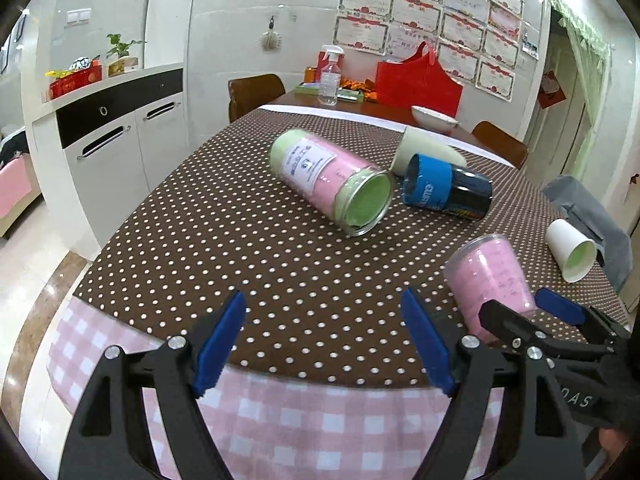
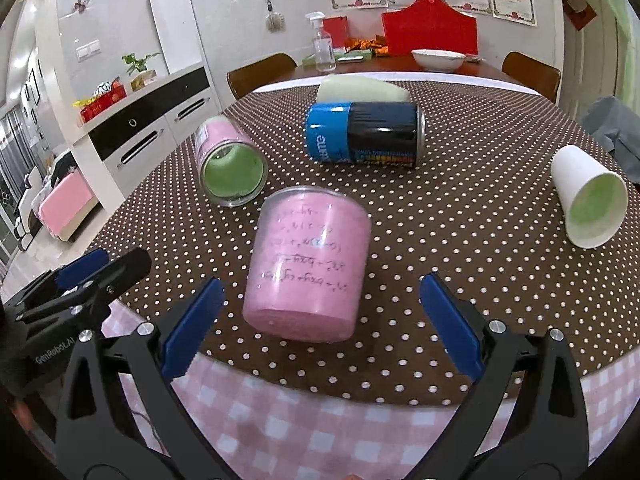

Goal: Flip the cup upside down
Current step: 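Rotate the held pink cup with the right gripper, rim turning downward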

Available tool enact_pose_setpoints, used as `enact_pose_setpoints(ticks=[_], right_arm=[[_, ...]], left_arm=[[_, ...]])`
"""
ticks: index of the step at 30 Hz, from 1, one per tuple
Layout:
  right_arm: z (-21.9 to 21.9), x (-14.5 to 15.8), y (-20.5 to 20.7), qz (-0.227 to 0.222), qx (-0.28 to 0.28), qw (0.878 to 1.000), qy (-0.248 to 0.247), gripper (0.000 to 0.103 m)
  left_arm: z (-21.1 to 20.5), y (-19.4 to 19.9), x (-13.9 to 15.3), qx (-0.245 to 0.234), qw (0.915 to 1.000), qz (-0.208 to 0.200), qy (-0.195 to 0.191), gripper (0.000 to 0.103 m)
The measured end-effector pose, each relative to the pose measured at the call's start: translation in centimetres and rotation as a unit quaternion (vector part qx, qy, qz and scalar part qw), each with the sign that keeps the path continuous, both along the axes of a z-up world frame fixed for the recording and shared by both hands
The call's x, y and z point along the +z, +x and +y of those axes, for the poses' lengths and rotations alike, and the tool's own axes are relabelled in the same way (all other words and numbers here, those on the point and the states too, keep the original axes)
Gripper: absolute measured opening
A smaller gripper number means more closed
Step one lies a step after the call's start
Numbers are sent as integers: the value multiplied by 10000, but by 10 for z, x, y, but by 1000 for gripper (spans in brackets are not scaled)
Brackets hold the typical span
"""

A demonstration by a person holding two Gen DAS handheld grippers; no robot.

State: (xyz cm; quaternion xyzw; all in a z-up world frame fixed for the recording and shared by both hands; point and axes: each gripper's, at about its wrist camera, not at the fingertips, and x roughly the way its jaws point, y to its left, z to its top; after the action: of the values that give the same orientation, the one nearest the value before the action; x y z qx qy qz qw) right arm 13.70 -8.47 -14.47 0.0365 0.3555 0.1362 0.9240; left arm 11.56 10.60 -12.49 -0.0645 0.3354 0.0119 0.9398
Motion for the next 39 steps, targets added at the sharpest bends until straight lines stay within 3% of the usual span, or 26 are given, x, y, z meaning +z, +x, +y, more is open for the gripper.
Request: enact_pose_setpoints(ticks=[19,35,39], right_arm=[[3,-8,7,165,54,9998,-19,96],[3,-14,7,306,177,9993,-83,64],[1,-13,4,286,172,9994,-54,64]], left_arm=[[2,4,-10,85,9998,137,77,78],[-15,4,-14,-63,9997,165,186,78],[-16,2,-13,-72,9997,153,198,78]])
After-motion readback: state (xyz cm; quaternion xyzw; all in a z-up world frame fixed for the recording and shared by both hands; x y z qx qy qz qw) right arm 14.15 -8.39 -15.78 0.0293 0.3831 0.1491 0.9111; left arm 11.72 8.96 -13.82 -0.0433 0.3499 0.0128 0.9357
